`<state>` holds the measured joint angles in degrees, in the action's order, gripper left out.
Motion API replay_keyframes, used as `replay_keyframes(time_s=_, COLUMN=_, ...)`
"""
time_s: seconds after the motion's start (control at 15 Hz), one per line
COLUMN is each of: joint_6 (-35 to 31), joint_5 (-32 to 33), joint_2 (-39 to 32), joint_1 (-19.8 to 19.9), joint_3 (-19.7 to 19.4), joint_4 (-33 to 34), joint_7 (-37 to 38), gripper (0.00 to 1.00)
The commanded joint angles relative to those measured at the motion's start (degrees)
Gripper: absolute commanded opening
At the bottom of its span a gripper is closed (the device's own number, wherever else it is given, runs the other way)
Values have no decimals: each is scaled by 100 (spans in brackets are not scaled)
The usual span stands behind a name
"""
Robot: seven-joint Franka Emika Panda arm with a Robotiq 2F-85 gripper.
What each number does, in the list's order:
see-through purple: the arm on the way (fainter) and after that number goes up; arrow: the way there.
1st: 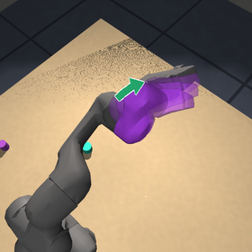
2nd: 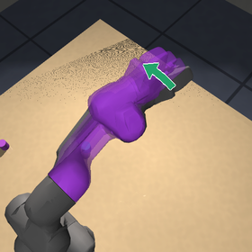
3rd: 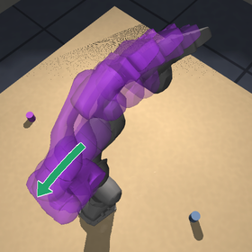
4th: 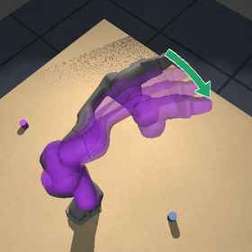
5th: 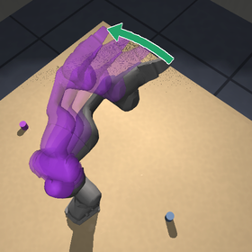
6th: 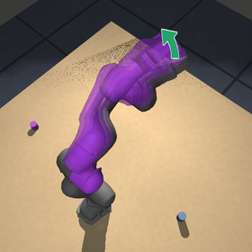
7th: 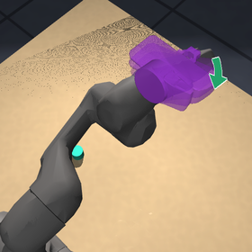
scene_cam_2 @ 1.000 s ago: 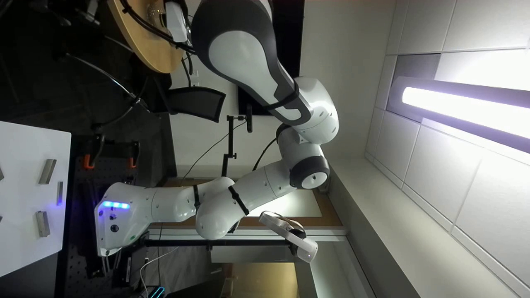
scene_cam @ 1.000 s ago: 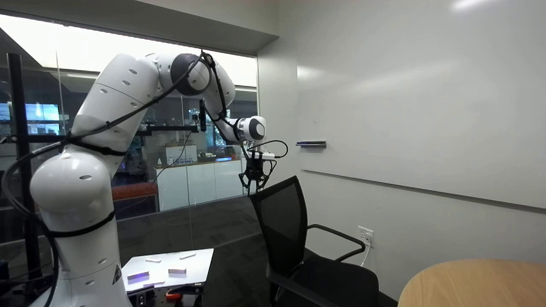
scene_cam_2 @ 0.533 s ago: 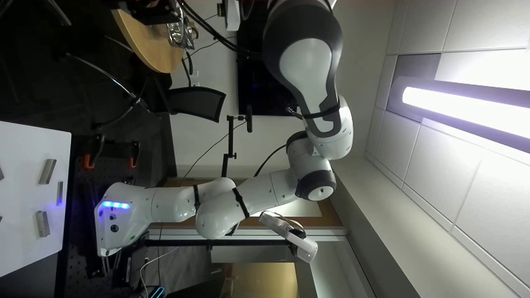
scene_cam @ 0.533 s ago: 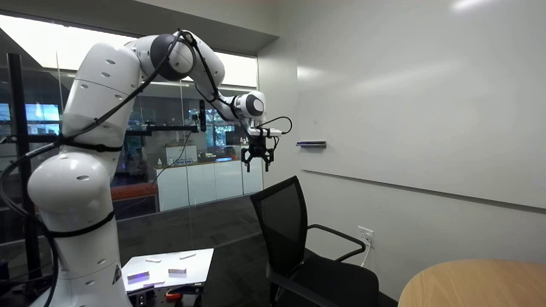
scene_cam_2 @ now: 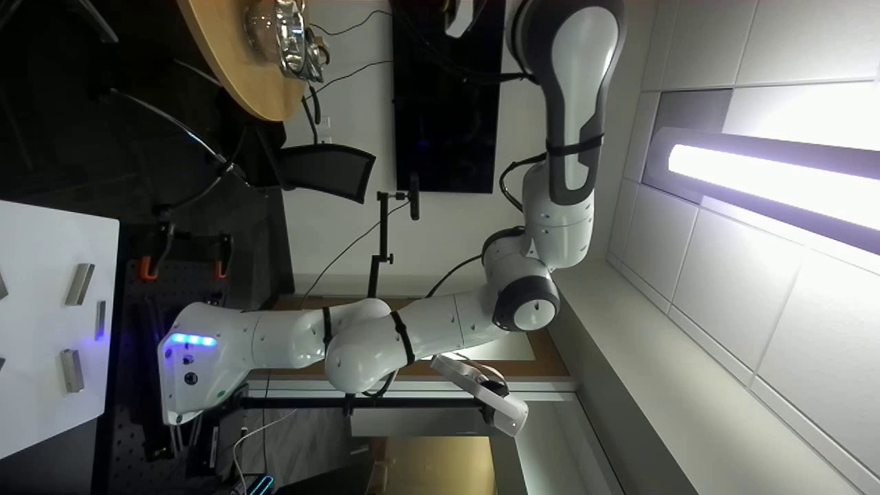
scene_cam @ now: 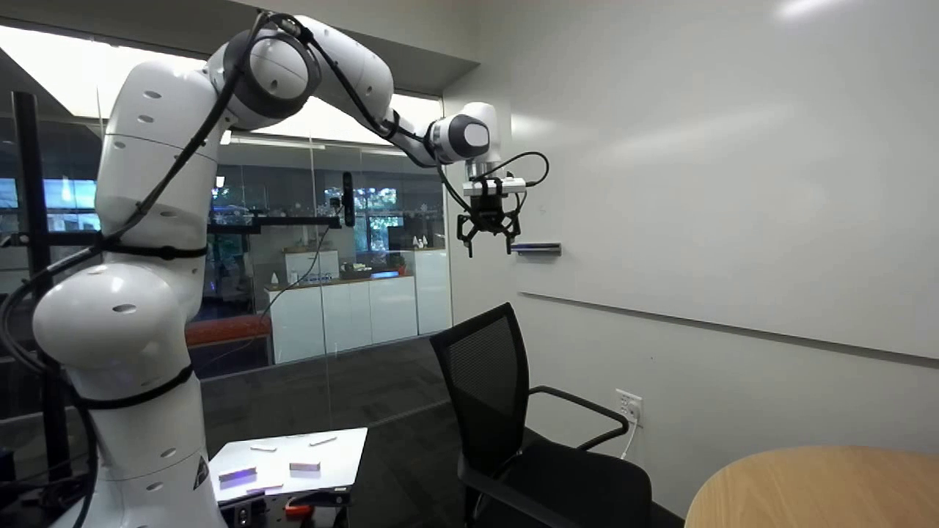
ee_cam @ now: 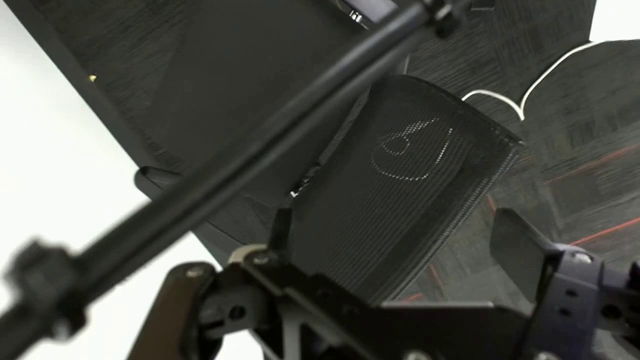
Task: Move the black chair to the left.
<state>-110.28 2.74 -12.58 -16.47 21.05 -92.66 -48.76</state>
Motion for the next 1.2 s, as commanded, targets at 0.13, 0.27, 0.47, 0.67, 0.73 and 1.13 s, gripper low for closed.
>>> replay_keyframes(time_s=0.13, joint_6=-179, joint_5=-734, joint_2=336, joint_1=562, joint_3=-558, joint_4=182, joint_7=313, gripper=100)
replay_keyframes(time_s=0.27, joint_6=-244, joint_5=-990, joint_2=515, joint_1=797, joint_3=-780, joint_4=118, joint_7=385, gripper=100)
replay_keyframes(time_s=0.47, joint_6=-397, joint_5=-1237, joint_2=777, joint_1=1071, joint_3=-1099, joint_4=-48, joint_7=661, gripper=100)
replay_keyframes(time_s=0.67, joint_6=-644, joint_5=-1273, joint_2=1010, joint_1=1268, joint_3=-1387, joint_4=-299, joint_7=1103, gripper=100)
replay_keyframes(time_s=0.73, joint_6=-774, joint_5=-1243, joint_2=1079, joint_1=1315, joint_3=-1469, joint_4=-410, joint_7=1293, gripper=100)
replay_keyframes(time_s=1.13, joint_6=-1739, joint_5=-1165, joint_2=1597, joint_1=1532, joint_3=-1867, joint_4=-1578, joint_7=2556, gripper=100)
